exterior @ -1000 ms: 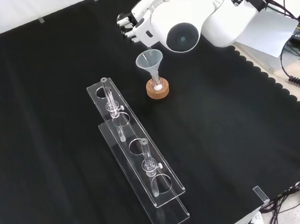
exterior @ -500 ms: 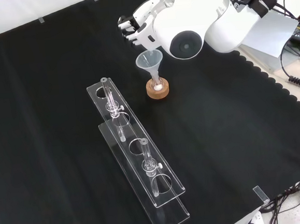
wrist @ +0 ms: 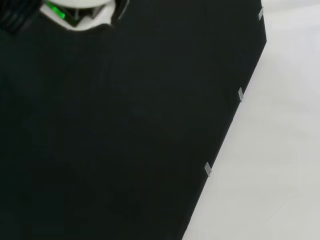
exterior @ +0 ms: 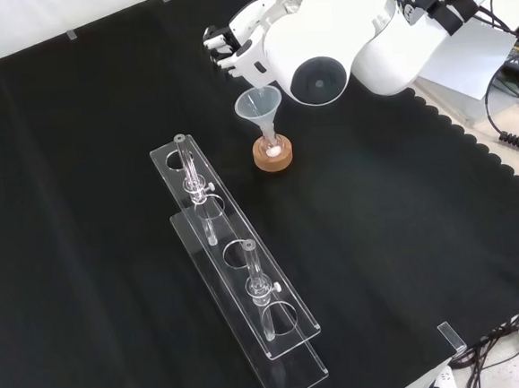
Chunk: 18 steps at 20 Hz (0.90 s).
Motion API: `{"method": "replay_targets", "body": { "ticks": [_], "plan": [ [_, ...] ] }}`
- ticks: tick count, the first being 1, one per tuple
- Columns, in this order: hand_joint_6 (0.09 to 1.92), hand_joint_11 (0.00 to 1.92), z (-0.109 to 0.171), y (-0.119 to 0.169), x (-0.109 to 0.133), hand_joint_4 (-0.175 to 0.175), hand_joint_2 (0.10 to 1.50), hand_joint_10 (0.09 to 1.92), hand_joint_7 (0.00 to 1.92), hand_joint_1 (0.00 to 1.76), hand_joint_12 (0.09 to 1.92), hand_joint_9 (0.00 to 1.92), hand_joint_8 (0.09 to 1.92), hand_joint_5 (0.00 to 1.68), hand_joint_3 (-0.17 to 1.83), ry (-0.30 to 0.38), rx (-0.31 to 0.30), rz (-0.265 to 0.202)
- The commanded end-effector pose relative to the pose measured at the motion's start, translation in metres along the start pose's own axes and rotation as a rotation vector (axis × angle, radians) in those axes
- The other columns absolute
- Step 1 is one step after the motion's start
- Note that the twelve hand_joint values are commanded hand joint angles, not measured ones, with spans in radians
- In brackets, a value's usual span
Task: Pour all the NaCl from the weighing funnel into the round-bottom flask.
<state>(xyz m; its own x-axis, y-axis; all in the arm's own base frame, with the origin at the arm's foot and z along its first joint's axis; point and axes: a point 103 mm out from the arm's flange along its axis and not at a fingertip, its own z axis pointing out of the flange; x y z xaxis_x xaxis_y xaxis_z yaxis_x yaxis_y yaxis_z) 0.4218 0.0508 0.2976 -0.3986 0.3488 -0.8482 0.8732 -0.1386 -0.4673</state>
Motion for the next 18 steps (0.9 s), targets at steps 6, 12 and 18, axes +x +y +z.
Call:
{"method": "replay_targets", "body": {
  "ticks": [6, 12, 18],
  "plan": [
    [0.95, 0.72, 0.007, 0.002, -0.003, 0.175, 0.66, 0.37, 0.71, 1.09, 1.09, 1.02, 0.67, 1.14, 0.77, 0.068, -0.012, 0.005],
    [0.95, 0.72, 0.013, 0.005, -0.007, 0.175, 0.66, 0.37, 0.71, 1.09, 1.10, 1.02, 0.67, 1.14, 0.77, 0.138, -0.040, 0.004],
    [0.95, 0.72, 0.022, 0.010, -0.011, 0.175, 0.66, 0.37, 0.71, 1.09, 1.10, 1.02, 0.67, 1.14, 0.77, 0.217, -0.058, 0.001]
  ]
}}
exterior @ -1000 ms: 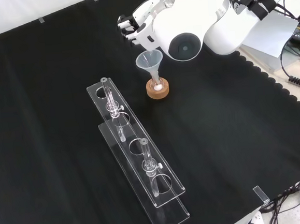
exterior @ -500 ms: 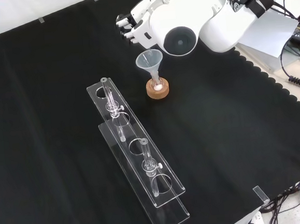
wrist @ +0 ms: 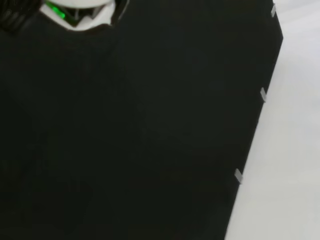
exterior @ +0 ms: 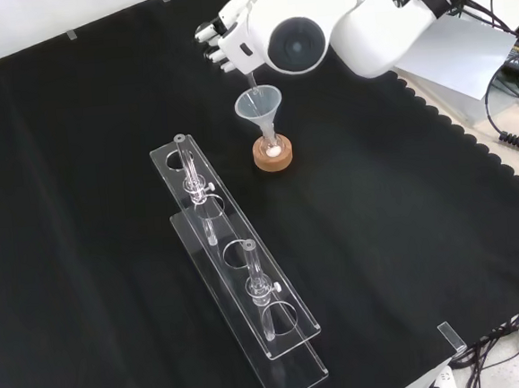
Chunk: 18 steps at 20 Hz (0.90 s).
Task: Pour all the NaCl from the weighing funnel into the round-bottom flask.
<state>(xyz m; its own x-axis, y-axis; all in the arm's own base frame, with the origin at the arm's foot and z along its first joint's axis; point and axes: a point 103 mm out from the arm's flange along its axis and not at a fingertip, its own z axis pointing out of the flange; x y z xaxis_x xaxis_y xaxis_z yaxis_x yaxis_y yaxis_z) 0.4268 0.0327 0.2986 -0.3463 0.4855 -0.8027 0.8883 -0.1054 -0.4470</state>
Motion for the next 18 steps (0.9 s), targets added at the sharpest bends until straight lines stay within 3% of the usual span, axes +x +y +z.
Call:
{"method": "replay_targets", "body": {
  "ticks": [1, 18],
  "plan": [
    [0.95, 0.72, 0.008, 0.005, -0.003, 0.175, 0.66, 0.37, 0.71, 1.09, 1.10, 1.02, 0.67, 1.14, 0.77, 0.078, -0.017, -0.009],
    [0.96, 0.72, 0.037, 0.014, -0.017, 0.175, 0.66, 0.37, 0.71, 1.09, 1.10, 1.02, 0.67, 1.14, 0.77, 0.310, -0.032, -0.013]
  ]
}}
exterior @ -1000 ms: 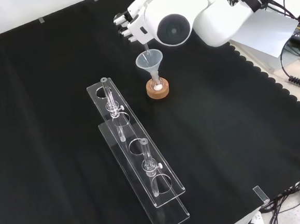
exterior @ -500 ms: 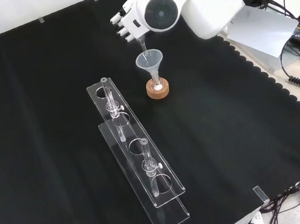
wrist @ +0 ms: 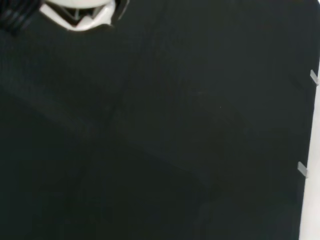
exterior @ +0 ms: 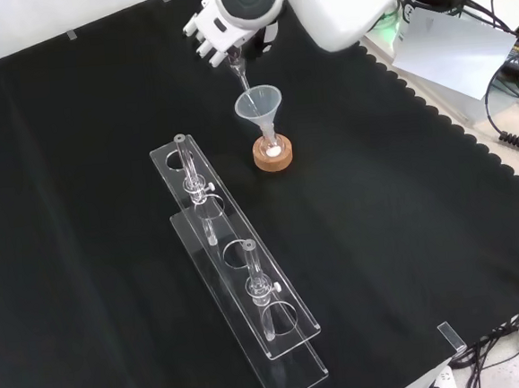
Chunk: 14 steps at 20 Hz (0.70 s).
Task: Pour all the NaCl from the weighing funnel into the round-bottom flask.
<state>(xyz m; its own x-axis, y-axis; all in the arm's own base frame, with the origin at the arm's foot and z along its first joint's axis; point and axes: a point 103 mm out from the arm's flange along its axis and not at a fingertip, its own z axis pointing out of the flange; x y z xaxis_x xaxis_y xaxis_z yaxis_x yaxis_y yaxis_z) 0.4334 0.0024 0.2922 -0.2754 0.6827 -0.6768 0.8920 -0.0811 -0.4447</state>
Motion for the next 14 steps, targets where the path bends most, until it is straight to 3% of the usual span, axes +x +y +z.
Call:
{"method": "replay_targets", "body": {
  "ticks": [1, 4, 14],
  "plan": [
    [0.96, 0.72, 0.011, 0.002, -0.009, 0.175, 0.66, 0.37, 0.71, 1.09, 1.10, 1.02, 0.67, 1.14, 0.77, 0.084, -0.014, -0.007],
    [0.96, 0.72, 0.016, 0.003, -0.012, 0.175, 0.66, 0.37, 0.71, 1.09, 1.10, 1.02, 0.67, 1.14, 0.77, 0.157, -0.038, -0.033],
    [0.96, 0.72, 0.022, 0.009, -0.021, 0.175, 0.66, 0.37, 0.71, 1.09, 1.11, 1.02, 0.67, 1.14, 0.77, 0.276, -0.059, -0.032]
  ]
}}
